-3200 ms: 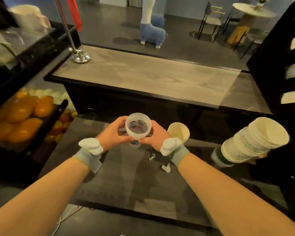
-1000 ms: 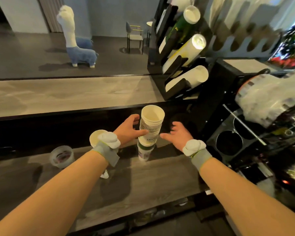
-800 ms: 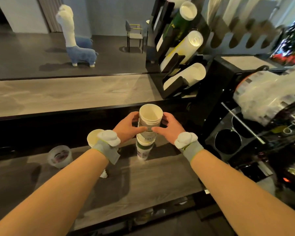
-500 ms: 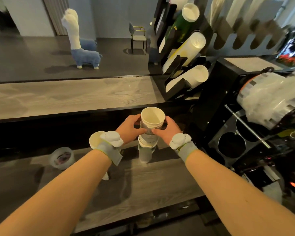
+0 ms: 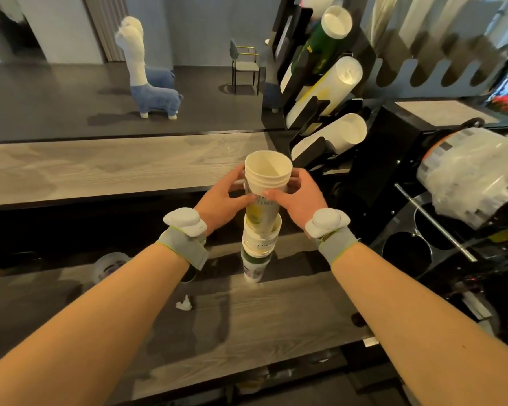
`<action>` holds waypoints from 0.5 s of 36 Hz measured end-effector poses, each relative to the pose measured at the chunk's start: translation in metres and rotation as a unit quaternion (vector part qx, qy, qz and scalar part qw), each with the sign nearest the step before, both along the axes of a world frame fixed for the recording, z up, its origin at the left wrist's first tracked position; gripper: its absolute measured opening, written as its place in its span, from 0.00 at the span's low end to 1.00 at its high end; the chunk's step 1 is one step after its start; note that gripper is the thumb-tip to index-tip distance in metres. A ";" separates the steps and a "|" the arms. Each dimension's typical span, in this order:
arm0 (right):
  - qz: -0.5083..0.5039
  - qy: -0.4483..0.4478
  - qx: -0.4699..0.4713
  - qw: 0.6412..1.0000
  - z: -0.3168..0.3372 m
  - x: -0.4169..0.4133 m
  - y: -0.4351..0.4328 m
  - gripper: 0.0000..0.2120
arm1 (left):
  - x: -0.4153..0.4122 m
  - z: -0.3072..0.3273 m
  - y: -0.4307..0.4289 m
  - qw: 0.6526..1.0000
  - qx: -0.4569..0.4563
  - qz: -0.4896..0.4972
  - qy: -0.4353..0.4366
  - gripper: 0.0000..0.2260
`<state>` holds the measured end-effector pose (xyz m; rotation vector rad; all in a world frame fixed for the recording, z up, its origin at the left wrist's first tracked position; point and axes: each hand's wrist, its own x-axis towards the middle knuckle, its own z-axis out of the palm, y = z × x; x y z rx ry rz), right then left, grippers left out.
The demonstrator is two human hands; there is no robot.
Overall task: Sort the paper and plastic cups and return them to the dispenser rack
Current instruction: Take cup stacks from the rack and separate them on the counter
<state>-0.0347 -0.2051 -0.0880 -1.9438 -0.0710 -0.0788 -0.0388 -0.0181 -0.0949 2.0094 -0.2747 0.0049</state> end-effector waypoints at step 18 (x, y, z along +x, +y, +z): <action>0.097 -0.054 0.064 0.992 0.090 -0.010 0.068 0.34 | -0.020 0.081 0.058 0.990 -0.119 -0.050 -0.057 0.40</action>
